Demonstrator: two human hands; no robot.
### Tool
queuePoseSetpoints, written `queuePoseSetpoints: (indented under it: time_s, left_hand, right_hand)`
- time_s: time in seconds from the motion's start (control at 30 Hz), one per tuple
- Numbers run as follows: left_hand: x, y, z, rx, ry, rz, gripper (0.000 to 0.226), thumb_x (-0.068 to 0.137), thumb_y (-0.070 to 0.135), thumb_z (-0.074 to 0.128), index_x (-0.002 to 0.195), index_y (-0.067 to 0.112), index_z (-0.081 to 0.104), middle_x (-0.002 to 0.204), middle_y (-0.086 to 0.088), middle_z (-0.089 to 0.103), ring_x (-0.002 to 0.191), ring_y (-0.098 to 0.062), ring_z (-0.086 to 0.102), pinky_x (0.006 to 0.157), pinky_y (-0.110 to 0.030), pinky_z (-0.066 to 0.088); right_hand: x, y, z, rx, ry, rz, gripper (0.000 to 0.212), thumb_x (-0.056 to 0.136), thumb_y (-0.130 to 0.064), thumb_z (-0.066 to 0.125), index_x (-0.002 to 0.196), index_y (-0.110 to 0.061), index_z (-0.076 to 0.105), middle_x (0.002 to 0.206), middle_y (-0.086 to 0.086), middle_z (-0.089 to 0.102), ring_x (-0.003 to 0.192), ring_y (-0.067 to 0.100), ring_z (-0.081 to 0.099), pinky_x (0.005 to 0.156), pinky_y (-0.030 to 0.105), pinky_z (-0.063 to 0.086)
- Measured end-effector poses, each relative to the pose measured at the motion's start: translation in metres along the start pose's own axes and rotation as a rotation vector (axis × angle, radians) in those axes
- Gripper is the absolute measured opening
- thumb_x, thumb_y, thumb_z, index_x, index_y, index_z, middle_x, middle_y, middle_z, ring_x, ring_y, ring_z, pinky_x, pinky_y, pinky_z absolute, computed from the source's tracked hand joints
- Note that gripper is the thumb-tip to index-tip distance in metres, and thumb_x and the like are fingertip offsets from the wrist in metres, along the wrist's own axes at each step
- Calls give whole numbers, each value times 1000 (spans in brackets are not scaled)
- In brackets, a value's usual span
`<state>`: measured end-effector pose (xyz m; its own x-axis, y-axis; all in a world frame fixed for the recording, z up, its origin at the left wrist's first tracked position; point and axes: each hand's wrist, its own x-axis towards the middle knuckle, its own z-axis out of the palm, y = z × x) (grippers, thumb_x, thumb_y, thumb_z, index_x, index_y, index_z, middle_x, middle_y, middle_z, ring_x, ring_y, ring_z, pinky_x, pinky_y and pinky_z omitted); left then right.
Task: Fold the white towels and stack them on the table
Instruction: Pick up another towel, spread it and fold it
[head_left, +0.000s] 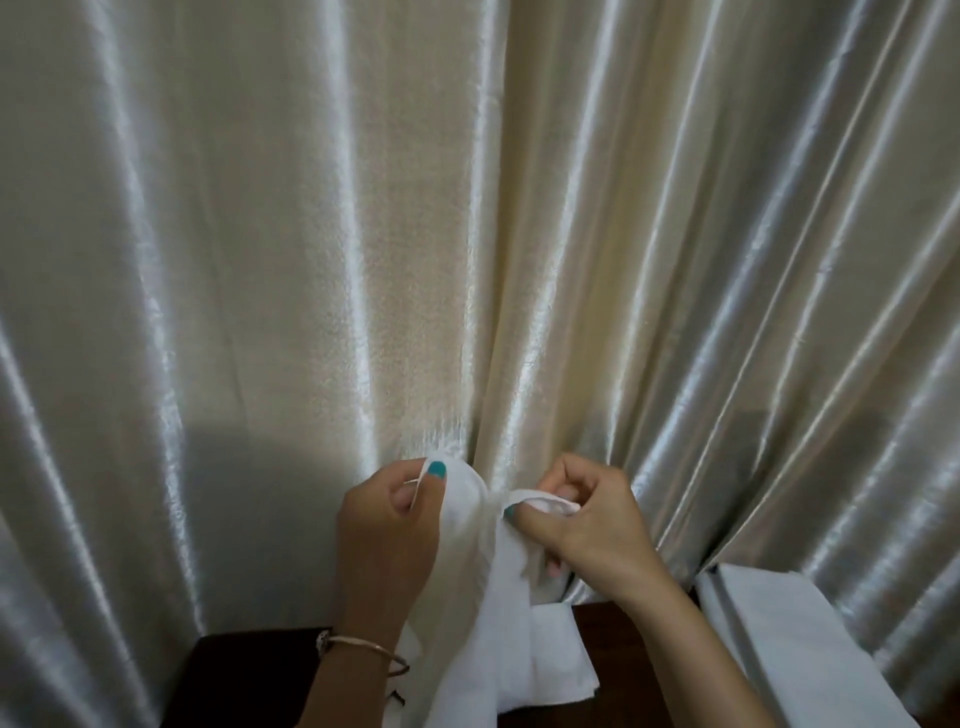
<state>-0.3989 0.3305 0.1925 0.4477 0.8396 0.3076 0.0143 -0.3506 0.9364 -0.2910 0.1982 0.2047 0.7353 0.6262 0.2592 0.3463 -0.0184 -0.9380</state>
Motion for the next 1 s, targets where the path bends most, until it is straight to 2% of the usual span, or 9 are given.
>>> queuePoseSetpoints:
  time_s: [0.07, 0.13, 0.23, 0.33, 0.47, 0.53, 0.6, 0.7, 1.0]
  left_hand:
    - [1, -1, 2, 14, -65, 37, 36, 82, 35, 60, 69, 2, 68, 59, -14, 62, 53, -18, 51, 55, -29, 44]
    - [3, -1, 3, 8, -125, 34, 33, 84, 29, 66, 69, 0, 68, 58, -19, 59, 55, -16, 49, 54, -29, 44]
    - [3, 0, 0, -35, -204, -12, 15, 83, 26, 70, 70, 20, 73, 67, -13, 70, 62, -18, 61, 62, -32, 52]
    - [-5, 4, -3, -49, -231, -57, 30, 87, 26, 67, 64, 44, 72, 74, 3, 76, 67, -7, 68, 67, -26, 54]
    - [-19, 12, -6, -195, -308, -98, 18, 88, 22, 64, 82, 34, 76, 79, 8, 77, 76, -5, 73, 68, -20, 58]
    - [-22, 7, -6, -173, -301, -91, 17, 88, 23, 63, 85, 34, 75, 81, 12, 77, 77, -1, 72, 67, -16, 55]
    - [-27, 5, -8, -180, -299, -89, 25, 89, 21, 63, 81, 41, 75, 82, 14, 77, 79, 0, 71, 67, -15, 54]
    - [-34, 10, -10, -205, -349, -68, 37, 90, 18, 60, 75, 48, 74, 84, 11, 77, 81, -5, 72, 72, -22, 57]
    - [-44, 33, -17, -216, -423, 37, 46, 92, 6, 56, 77, 45, 74, 86, -3, 76, 79, -12, 71, 70, -20, 57]
  right_hand:
    - [2, -5, -3, -1, -155, 80, 17, 70, 4, 76, 66, -4, 62, 51, 4, 65, 45, 16, 65, 47, 24, 50]
    - [5, -9, -7, 44, -372, 98, 12, 75, 8, 73, 84, -1, 73, 78, 15, 75, 74, 21, 74, 67, 26, 59]
    - [9, -9, -9, 136, -544, 130, 15, 89, -1, 60, 100, -1, 71, 97, 13, 75, 94, 28, 72, 80, 31, 59]
    - [13, -5, -4, 85, -340, 78, 10, 90, -5, 61, 89, 4, 64, 70, 19, 68, 62, 28, 65, 61, 34, 55]
    - [7, -7, 0, 62, -314, -27, 13, 91, -10, 61, 88, -12, 74, 84, 21, 72, 77, 44, 65, 72, 45, 56]
    - [1, -8, 1, -22, -363, -46, 19, 94, -13, 58, 93, -21, 75, 91, 12, 74, 88, 39, 66, 81, 45, 54]
    - [-3, -8, 4, -68, -268, -66, 14, 90, -16, 65, 87, -24, 76, 83, 7, 74, 78, 31, 66, 75, 43, 54]
    - [-10, -11, 6, -24, -95, -60, 13, 78, -13, 78, 73, -23, 71, 66, 20, 65, 55, 26, 51, 58, 37, 46]
    - [-22, -38, 1, -26, -57, -157, 20, 72, -7, 82, 65, -17, 66, 62, 22, 64, 49, 20, 51, 50, 30, 46]
